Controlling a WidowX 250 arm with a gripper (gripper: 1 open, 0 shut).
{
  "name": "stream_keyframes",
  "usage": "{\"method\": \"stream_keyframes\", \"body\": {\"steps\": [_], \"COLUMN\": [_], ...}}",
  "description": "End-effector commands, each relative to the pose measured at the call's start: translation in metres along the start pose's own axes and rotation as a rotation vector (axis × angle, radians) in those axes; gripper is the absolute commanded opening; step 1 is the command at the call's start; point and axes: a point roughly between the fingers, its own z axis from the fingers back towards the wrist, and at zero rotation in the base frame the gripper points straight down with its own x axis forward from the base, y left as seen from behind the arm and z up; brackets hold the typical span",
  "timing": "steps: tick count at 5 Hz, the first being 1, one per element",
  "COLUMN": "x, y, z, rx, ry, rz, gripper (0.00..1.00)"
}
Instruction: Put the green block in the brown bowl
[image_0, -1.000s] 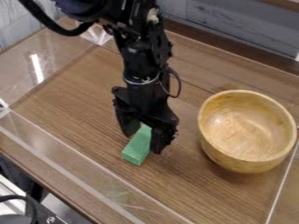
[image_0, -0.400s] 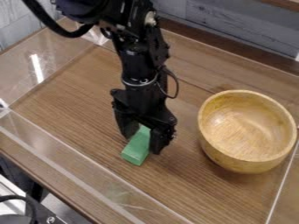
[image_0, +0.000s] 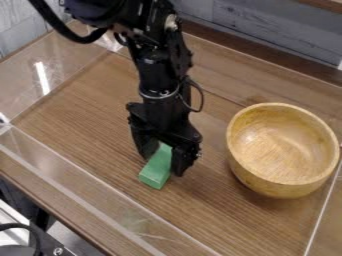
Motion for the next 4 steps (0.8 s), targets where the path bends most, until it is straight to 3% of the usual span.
{"method": "stream_keyframes", "body": {"steps": [1,4], "x": [0.0108,0.0121], "y": [0.0038,0.0058], "z": [0.009,0.0064], "rx": [0.004,-0.004], "ry": [-0.045,-0.039], "rz": [-0.001,0.013], "gripper": [1.0,1.0]}}
